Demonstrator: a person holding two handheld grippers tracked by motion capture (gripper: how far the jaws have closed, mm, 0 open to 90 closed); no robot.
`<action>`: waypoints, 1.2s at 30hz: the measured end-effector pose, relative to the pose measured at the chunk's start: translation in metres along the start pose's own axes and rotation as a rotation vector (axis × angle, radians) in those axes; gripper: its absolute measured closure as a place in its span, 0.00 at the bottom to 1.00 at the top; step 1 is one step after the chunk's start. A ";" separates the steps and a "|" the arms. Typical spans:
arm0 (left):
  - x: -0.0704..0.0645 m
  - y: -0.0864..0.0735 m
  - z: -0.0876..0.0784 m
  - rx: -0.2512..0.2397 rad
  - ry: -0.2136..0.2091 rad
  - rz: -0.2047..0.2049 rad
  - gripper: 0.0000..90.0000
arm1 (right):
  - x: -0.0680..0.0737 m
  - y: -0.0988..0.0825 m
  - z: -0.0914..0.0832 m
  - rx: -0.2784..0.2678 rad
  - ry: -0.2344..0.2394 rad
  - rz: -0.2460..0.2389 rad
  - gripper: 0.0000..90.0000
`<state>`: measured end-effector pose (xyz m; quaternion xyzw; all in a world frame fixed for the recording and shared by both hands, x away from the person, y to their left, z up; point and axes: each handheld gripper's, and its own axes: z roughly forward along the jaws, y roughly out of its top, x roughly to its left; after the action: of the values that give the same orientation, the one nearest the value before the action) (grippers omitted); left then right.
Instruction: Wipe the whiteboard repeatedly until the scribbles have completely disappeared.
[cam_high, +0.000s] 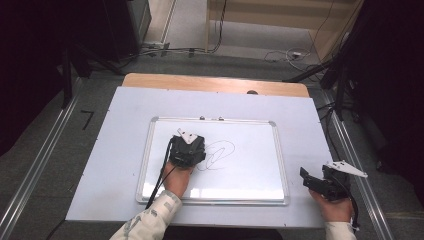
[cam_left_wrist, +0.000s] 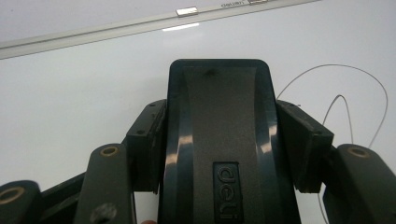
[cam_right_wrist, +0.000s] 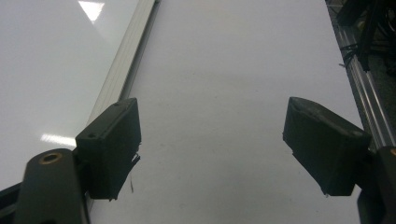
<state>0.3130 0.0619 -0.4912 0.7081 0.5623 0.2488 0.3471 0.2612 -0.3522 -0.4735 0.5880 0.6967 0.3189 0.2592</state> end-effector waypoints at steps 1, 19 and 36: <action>0.000 0.000 0.001 0.003 0.001 -0.001 0.45 | 0.000 0.000 0.000 0.000 0.000 0.001 0.20; -0.006 -0.003 0.007 0.017 0.033 0.033 0.45 | 0.001 0.000 0.000 0.001 0.002 -0.005 0.20; -0.015 0.000 0.011 0.022 0.000 0.043 0.45 | 0.004 0.001 0.001 0.002 0.007 -0.014 0.20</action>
<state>0.3174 0.0453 -0.4974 0.7236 0.5499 0.2500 0.3338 0.2622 -0.3485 -0.4738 0.5824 0.7020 0.3183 0.2584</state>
